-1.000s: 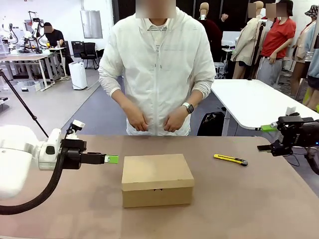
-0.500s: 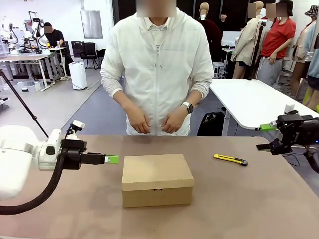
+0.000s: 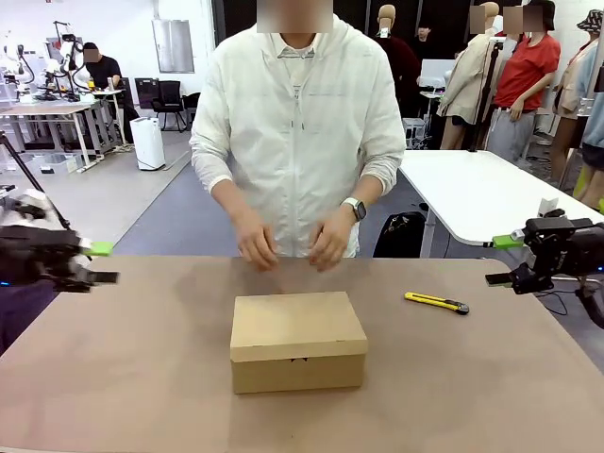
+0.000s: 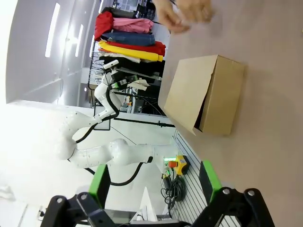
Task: Pack the items into the box.
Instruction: Close the Mailer Box.
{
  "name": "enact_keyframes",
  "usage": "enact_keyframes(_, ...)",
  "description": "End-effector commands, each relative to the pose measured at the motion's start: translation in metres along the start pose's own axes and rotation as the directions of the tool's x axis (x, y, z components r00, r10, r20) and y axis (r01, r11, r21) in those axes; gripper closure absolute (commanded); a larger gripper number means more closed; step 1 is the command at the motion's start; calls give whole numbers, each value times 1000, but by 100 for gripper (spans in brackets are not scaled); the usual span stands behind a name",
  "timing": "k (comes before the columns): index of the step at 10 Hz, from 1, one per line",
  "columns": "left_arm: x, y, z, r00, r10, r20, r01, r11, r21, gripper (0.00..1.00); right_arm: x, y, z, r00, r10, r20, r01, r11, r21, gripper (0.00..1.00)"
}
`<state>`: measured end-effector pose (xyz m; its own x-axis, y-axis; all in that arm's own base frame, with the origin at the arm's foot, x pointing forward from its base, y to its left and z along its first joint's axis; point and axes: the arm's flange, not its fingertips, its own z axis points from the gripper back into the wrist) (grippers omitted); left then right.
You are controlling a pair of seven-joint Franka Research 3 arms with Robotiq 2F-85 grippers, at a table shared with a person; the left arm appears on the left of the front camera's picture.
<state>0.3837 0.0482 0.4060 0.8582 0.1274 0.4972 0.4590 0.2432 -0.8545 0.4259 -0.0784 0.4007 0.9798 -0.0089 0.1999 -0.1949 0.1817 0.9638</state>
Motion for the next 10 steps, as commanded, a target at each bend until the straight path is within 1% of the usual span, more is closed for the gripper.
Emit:
enact_keyframes(1,-3,0,19,988,105,110,-92,988,-122,0,-5,3,-2,1000,0,-14,0,1000,-5,0)
enact_keyframes(2,-5,13,20,973,174,149,-144,970,-194,0,-5,3,-2,1000,0,-14,0,1000,-5,0)
enact_keyframes(3,-2,-4,22,998,59,37,-57,997,-60,0,-5,3,-2,1000,0,-14,0,1000,-5,0)
enact_keyframes(10,-2,-4,22,998,59,37,-57,997,-60,0,-5,3,-2,1000,0,-14,0,1000,-5,0)
